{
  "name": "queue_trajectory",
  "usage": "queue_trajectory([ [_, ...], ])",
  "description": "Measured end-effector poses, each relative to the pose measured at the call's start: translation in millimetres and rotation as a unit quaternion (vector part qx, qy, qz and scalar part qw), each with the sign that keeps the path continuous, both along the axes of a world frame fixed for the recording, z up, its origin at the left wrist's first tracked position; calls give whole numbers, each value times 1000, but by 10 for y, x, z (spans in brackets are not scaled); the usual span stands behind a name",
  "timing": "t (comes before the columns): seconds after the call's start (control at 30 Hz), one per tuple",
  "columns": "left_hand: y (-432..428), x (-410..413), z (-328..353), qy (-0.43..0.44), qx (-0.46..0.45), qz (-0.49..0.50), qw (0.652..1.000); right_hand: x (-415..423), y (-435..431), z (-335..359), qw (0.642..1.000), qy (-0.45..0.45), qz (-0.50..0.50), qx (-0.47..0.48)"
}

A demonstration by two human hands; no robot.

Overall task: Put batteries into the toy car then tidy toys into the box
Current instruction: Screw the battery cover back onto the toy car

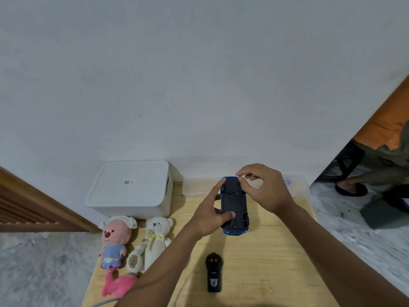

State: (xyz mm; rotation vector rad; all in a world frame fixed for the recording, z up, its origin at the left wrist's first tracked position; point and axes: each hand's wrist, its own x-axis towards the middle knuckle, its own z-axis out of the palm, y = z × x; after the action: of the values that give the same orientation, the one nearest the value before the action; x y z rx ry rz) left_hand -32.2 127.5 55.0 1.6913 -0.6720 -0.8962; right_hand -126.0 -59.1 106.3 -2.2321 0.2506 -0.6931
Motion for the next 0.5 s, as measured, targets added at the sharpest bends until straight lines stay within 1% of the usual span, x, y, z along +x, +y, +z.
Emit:
queue_trajectory([
  [0.07, 4, 11, 6, 1, 4, 2, 1000, -3, 5, -13, 1000, -2, -6, 10],
  [0.17, 12, 23, 4, 2, 6, 4, 1000, 16, -8, -18, 998, 7, -10, 62],
  [0.23, 16, 31, 6, 2, 8, 4, 1000, 33, -17, -11, 997, 8, -12, 80],
  [0.43, 39, 21, -10, 3, 17, 3, 1000, 37, -9, -32, 998, 7, 4, 66],
  [0.5, 48, 23, -16, 5, 17, 5, 1000, 13, 0, -63, 999, 12, 8, 40],
])
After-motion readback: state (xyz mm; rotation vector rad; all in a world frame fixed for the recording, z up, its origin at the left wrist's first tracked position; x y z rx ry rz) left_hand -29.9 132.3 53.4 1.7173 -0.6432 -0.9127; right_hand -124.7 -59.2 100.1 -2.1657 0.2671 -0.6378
